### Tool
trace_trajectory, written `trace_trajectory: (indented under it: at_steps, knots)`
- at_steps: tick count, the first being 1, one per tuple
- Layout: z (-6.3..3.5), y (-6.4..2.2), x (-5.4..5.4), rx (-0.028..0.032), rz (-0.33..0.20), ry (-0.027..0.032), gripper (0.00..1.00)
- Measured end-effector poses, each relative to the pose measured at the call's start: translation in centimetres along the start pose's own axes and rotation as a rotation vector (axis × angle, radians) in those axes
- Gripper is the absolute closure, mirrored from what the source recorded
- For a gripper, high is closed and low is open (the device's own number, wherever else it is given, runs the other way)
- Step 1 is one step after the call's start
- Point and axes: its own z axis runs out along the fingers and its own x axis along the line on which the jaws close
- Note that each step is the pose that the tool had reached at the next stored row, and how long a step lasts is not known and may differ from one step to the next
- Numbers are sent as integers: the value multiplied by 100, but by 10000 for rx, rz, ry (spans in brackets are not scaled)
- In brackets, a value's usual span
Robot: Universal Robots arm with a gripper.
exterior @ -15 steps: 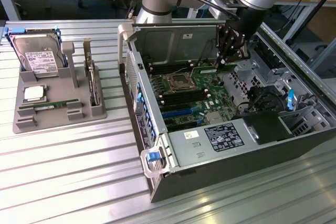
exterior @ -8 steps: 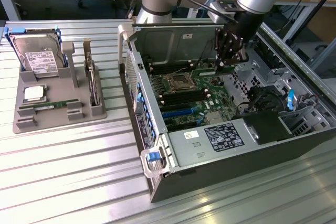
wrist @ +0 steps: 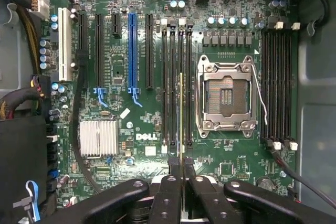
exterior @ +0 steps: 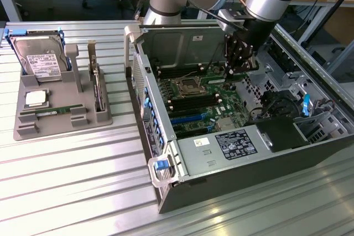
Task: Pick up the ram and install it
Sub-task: 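Insert the ram into the slot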
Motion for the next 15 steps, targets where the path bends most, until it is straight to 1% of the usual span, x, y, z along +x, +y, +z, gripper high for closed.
trace_trajectory:
  at_steps: [2, 4, 9, 15]
  knots:
    - [52, -1, 0, 0, 0, -1, 88]
    - [83, -2, 1, 0, 0, 0, 88]
    - [135, -3, 1, 0, 1, -1, 88]
    - [222, -6, 2, 0, 1, 0, 88]
